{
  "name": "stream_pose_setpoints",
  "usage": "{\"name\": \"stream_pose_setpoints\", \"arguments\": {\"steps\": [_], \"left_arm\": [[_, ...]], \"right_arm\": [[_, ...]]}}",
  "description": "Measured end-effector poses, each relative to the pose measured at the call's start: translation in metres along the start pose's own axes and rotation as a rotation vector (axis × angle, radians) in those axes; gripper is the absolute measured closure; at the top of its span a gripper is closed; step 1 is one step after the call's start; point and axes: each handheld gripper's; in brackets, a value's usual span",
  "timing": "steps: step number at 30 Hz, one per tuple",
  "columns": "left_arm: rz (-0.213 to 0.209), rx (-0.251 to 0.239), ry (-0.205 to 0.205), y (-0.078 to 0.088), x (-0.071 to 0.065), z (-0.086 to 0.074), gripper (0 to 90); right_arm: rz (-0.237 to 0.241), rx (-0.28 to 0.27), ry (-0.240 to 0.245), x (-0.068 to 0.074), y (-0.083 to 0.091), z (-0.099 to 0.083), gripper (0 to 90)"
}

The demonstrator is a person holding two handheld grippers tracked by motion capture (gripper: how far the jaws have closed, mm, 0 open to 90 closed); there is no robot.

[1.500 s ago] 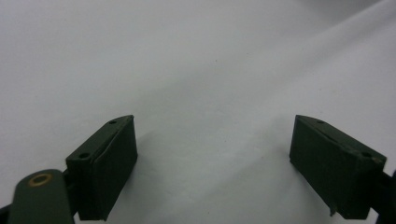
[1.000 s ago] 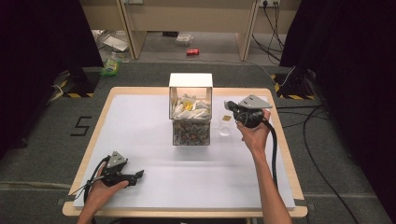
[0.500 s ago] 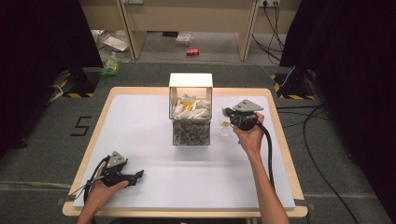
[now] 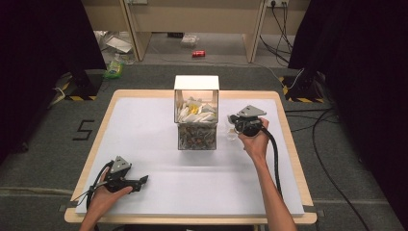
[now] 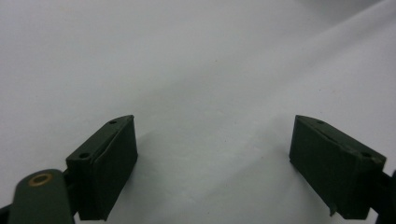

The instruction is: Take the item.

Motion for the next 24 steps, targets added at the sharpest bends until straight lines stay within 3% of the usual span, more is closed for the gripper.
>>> {"name": "stream_pose_setpoints", "arguments": {"steps": [6, 14, 24], "left_arm": [[0.0, 0.0, 0.0, 0.0, 0.0, 0.0, 14.6], [0.0, 0.0, 0.0, 0.0, 0.0, 0.0, 14.6], [-0.001, -0.001, 0.001, 0.0, 0.0, 0.0, 14.6]], "right_arm": [[0.002, 0.009, 0.01, 0.002, -0.003, -0.001, 87.9], [-0.015, -0.024, -0.013, 0.001, 0.001, 0.003, 75.3], [-0.056, -0.06, -0.122, -0.008, 0.011, 0.009, 42.9]]}}
Point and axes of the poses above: each handheld gripper's, and its own axes: y roughly backward along the jaws, z roughly out of its top, x roughly to its left, and after that the axes turned 7 degrees about -x, right-handed
